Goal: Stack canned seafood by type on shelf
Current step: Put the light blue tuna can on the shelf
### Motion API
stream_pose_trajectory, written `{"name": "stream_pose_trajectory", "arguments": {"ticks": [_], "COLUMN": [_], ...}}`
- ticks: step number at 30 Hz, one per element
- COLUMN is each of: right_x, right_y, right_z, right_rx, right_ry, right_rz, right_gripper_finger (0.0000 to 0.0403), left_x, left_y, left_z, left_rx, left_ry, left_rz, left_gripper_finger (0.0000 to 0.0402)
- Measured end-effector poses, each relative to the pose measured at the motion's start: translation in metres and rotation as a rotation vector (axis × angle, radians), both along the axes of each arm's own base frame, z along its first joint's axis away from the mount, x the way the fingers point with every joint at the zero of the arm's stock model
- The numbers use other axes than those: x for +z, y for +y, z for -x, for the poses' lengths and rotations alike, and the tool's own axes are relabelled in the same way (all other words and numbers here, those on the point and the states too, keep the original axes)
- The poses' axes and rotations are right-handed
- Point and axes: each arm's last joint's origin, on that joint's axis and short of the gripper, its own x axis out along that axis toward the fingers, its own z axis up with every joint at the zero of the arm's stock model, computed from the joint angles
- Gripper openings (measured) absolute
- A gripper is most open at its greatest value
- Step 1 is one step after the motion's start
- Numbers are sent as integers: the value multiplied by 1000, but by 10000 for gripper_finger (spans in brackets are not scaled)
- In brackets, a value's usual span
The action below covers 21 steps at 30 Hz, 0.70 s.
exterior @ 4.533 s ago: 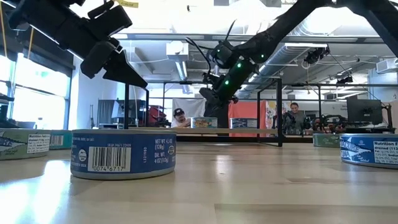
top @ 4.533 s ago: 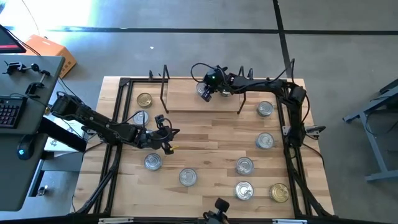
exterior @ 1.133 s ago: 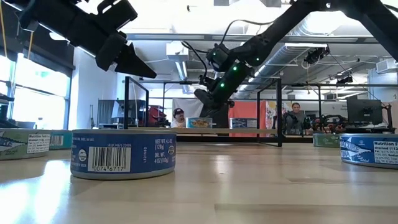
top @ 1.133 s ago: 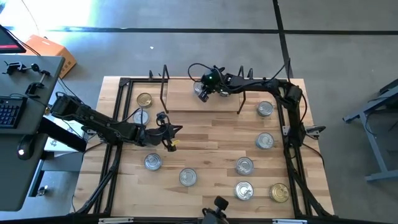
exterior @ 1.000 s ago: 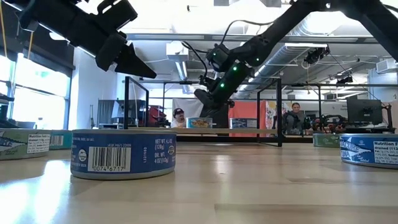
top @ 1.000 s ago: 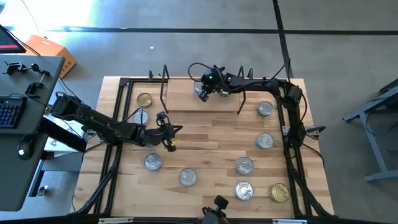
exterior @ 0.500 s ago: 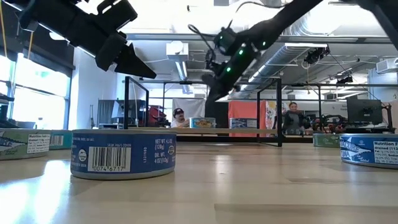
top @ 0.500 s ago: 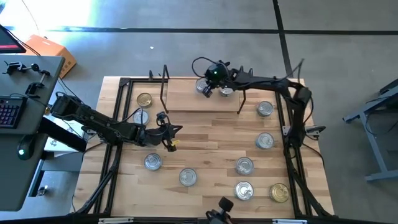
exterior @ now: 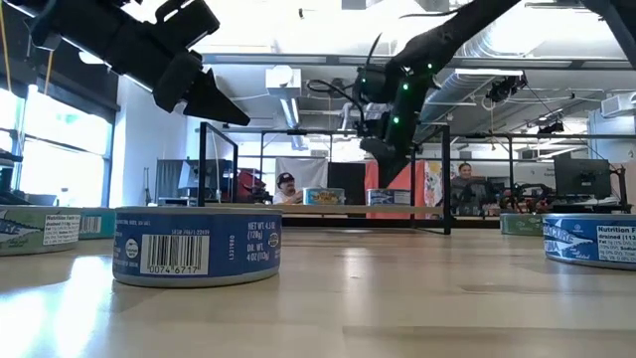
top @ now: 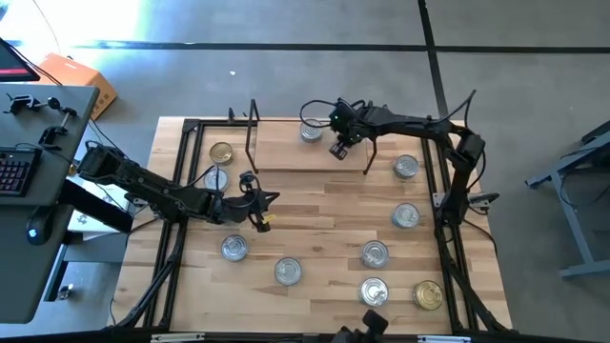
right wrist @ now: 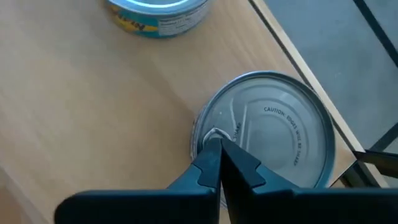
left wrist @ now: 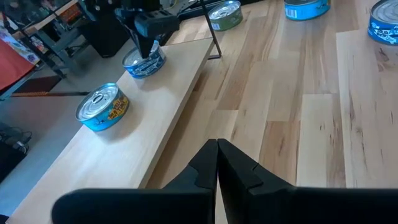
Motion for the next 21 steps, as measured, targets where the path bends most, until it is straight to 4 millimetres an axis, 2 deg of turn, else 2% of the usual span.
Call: {"name": "stream_pose_trajectory", "arguments": {"ticks": [15,21], "right_x": [-2,10], "right_y": [-12,-2], "right_z": [5,-1], "right_rx": [-12,13], "right_ry": [131,76], "right_rz": [197,241], "right_gripper_finger": [0,0], "left_x": [0,0], "left_y": [0,0], "left_z": [0,0], "left_rx": [0,0], "left_ry": [0,0], "left_rz": [0,0], "left_gripper_finger": [3,3]}}
